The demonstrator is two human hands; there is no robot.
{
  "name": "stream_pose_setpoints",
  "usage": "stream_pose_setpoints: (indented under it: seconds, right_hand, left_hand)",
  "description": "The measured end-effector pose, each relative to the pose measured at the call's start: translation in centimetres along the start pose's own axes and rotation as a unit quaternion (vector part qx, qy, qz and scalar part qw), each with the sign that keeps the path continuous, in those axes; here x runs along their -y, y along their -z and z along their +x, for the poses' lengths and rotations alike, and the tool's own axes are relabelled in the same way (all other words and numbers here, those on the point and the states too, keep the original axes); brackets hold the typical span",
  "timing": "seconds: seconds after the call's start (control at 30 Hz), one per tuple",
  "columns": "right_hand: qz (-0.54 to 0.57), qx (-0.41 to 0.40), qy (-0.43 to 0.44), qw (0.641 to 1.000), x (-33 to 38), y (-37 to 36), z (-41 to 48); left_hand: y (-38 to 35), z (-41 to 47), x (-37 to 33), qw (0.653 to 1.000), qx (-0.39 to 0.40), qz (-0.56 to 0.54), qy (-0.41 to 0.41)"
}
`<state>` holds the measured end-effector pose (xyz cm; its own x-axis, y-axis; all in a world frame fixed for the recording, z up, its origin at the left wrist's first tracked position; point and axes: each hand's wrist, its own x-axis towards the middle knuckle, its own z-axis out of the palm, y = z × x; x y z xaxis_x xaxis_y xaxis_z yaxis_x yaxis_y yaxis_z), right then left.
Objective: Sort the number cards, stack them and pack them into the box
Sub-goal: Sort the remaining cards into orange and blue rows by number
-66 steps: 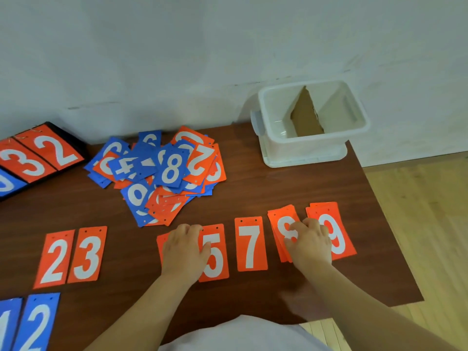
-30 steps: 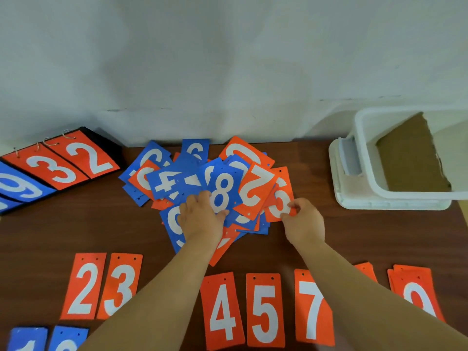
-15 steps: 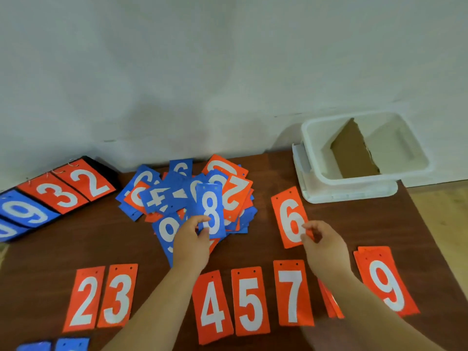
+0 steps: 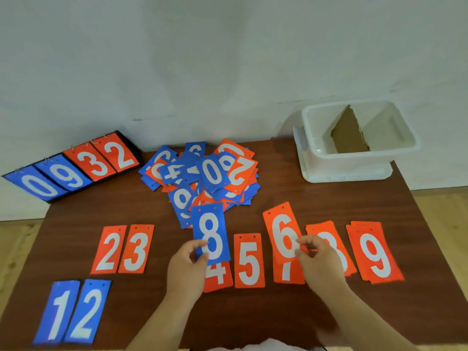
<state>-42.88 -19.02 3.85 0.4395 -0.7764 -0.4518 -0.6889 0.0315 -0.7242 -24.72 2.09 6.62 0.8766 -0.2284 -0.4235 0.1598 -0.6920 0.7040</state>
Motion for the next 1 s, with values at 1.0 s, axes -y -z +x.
stream_pose_setpoints:
  seconds: [1.0]
  right_hand:
    - [0.178, 0.006, -0.135, 0.975, 0.4, -11.6, -2.0]
  left_hand:
    - [-1.7, 2.3, 6.9, 0.981, 0.109, -0.114, 0.109]
